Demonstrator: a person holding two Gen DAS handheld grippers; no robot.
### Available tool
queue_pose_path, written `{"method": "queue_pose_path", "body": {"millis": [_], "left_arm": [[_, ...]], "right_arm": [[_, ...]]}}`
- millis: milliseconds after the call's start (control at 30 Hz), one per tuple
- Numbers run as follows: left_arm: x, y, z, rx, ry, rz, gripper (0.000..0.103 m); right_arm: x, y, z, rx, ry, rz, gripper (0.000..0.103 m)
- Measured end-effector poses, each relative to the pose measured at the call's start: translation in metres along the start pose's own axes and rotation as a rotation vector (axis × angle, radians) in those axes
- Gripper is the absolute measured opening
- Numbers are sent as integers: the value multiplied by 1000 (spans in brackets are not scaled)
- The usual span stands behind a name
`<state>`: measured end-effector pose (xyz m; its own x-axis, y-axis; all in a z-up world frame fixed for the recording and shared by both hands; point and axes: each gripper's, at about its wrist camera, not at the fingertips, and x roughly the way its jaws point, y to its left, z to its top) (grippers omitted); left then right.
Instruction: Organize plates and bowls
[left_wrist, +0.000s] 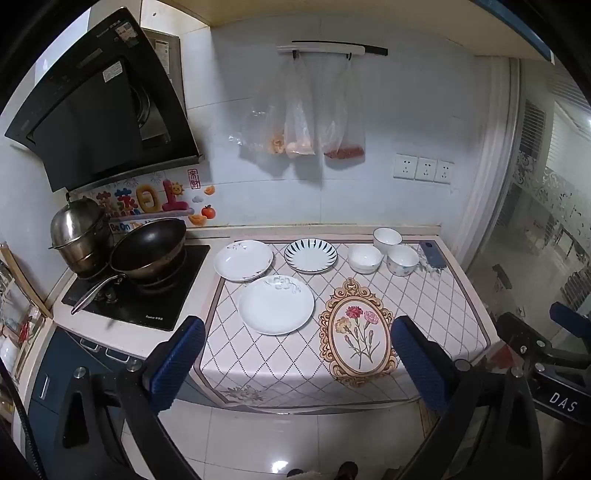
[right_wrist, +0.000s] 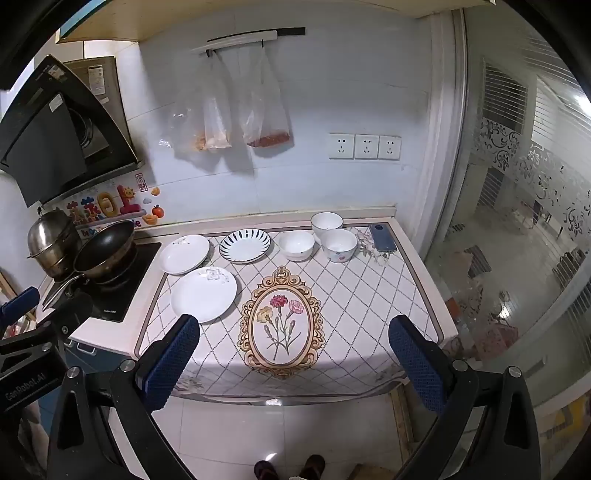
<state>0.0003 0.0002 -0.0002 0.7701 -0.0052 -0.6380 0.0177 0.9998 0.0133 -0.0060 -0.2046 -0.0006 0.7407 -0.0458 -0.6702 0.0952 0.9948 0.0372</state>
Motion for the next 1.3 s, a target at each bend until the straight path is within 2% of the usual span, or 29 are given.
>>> {"method": "queue_pose_path", "body": {"millis": [333, 433, 1300], "left_arm": [[2, -2, 0, 0, 5, 2, 103], [6, -4, 0, -4, 15, -4, 103], [-11, -2, -8, -9, 11, 0, 103]], "right_arm": [[0, 7, 0, -8, 5, 5, 103], [4, 5, 10, 2, 9, 15, 103], [-2, -3, 1, 8, 13, 36, 103]]}}
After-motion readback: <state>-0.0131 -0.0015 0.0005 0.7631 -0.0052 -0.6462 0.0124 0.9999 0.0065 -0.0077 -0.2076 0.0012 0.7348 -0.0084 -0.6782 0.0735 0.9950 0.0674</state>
